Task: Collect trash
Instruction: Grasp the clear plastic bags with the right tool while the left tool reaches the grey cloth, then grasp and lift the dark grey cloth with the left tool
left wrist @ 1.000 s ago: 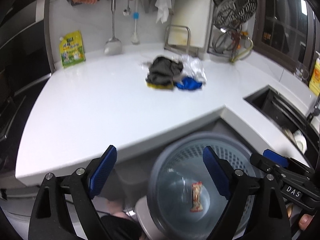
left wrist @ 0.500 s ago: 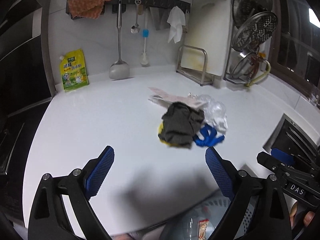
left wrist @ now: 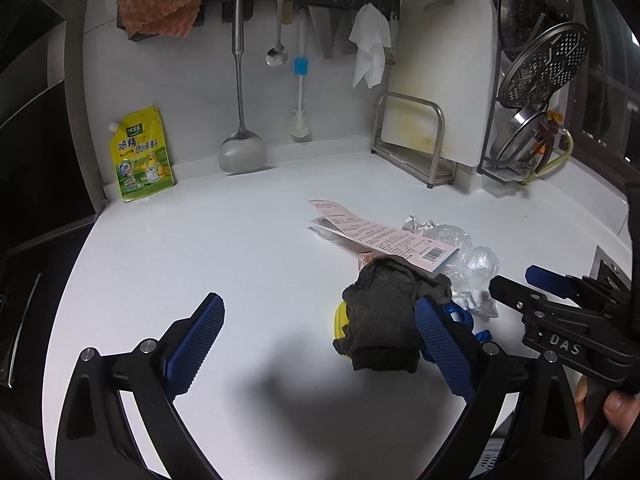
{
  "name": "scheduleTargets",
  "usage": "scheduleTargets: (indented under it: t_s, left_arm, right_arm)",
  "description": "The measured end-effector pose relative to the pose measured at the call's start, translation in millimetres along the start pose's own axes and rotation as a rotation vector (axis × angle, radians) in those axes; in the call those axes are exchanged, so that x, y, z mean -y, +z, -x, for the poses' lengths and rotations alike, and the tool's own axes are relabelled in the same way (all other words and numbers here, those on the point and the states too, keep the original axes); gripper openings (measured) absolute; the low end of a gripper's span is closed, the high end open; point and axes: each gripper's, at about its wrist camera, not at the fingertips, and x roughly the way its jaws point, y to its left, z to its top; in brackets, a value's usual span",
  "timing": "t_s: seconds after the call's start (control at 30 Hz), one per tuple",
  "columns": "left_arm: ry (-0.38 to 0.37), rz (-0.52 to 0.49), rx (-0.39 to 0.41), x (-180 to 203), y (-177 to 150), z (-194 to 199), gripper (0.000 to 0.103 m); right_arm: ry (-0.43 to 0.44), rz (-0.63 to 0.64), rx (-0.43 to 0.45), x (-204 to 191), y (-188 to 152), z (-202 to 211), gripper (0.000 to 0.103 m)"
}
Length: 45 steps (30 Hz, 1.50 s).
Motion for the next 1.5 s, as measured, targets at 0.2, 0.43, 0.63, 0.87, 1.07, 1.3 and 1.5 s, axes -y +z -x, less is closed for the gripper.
scheduleTargets:
  t_s: [0.2, 0.43, 0.63, 0.87, 1.07, 1.3, 1.5]
  left_arm:
    - [0.007, 0.012, -0.025, -0.1, 0.4, -18.4, 0.094]
    - [0.001, 0.015, -0.043, 5.6, 2.4, -30.4, 0.094]
    - [-0.016, 0.016, -0.04, 17.8, 10.7, -34.9, 0.094]
    - [-0.031, 0.02, -0.038, 37.9, 26.1, -43.7, 0.095]
    - [0.002, 0.056, -0.05, 46.4, 38.5, -58.5, 0.095]
    - [0.039, 0.104, -0.084, 48.6, 41.1, -77.0, 0.095]
    - [0.022, 0.097, -0.094, 48.6, 26.3, -71.5, 0.095]
  right_arm:
    - [0.029, -0.002, -0.025, 5.9, 6.4, -24.2, 0.061]
    - [0.045, 0.034, -0.02, 0.3, 10.4, -30.2, 0.038]
    - [0.063, 0.019, 0.026, 5.3, 11.2, -19.8, 0.032]
    - [-0.005, -0.031, 0.105, 28.0, 14.5, -4.3, 0.032]
    - [-0.046, -0.084, 0.149, 49.7, 16.1, 4.3, 0.032]
    - [-0.087, -0.153, 0.225, 74.8, 16.2, 22.1, 0.032]
    - [-0.058, -0.202, 0.259, 87.4, 16.6, 33.4, 0.032]
